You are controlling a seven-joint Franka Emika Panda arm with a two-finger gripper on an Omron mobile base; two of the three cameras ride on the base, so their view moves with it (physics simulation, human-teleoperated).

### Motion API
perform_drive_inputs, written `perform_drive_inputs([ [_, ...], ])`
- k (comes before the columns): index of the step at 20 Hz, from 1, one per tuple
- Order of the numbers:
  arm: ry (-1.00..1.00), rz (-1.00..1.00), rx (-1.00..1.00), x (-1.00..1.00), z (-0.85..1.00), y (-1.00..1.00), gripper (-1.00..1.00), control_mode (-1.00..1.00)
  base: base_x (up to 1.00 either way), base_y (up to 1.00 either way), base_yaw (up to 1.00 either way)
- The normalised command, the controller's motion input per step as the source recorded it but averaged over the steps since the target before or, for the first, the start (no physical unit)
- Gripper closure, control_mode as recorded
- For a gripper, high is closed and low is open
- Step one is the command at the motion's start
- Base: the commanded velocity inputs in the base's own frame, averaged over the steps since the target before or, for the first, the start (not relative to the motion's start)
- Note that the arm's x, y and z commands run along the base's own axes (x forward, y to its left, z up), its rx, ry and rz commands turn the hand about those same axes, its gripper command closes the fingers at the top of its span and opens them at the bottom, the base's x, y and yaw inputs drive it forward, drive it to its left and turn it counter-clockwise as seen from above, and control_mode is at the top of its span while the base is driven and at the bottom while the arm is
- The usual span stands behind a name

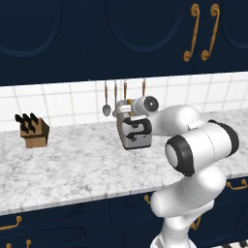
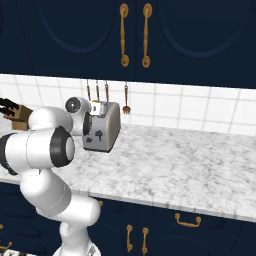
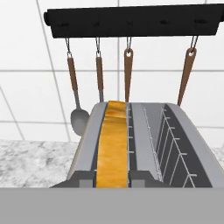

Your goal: Start the toaster. Once the lever pops up, take the bread to the plate on the dining counter.

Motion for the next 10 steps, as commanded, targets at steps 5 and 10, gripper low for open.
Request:
perform_drive_inputs([
  [5, 0.00, 0.00, 0.00, 0.00, 0.00, 0.00, 1.00, -1.00, 0.00, 0.00, 0.00],
  [10, 0.00, 0.00, 0.00, 0.00, 0.00, 0.00, 1.00, -1.00, 0.00, 0.00, 0.00],
])
